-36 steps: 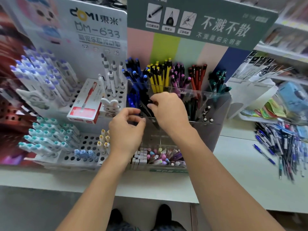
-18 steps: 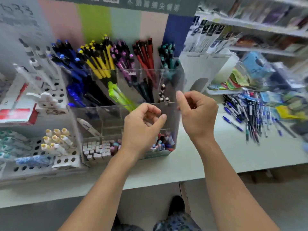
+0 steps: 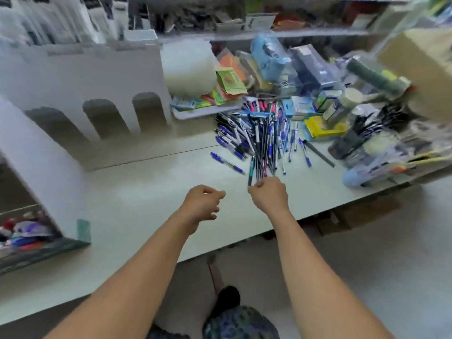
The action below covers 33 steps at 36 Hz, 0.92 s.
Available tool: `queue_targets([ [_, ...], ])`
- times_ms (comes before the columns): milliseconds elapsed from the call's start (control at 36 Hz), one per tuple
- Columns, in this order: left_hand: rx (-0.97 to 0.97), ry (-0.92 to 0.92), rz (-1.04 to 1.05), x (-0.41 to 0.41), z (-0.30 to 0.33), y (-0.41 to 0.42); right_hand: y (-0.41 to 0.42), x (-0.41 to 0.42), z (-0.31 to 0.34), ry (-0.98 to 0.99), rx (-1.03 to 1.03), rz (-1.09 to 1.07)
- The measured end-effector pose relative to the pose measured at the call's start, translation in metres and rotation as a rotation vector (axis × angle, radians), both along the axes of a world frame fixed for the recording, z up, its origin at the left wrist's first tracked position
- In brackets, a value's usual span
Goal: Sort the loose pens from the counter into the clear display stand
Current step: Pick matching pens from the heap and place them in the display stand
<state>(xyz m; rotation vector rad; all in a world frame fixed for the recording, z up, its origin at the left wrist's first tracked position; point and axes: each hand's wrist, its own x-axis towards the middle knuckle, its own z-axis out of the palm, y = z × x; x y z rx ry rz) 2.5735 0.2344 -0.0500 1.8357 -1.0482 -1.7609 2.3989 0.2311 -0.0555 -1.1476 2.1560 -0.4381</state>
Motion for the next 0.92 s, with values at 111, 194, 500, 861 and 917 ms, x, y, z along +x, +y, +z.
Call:
queue_targets([
  [111,0.032,-0.064,0.039,-0.037,-0.019,-0.013,-0.032,-0.037,-0.011,-0.045,0.086,-0.016],
  [194,0.047,-0.113,0.076,-0.049,-0.037,-0.025,-0.052,-0.052,-0.027,-0.072,0.135,-0.057],
  [500,0.02,-0.362,0.047,-0.106,-0.083,-0.092,-0.104,-0.066,-0.061,-0.133,0.168,-0.029],
  [861,0.031,-0.71,-0.003,-0.17,-0.083,-0.129,-0.125,-0.111,-0.064,-0.079,0.114,0.225],
  [917,0.034,-0.737,-0.016,-0.167,-0.085,-0.13,-0.128,-0.114,-0.067,-0.104,0.1,0.237],
])
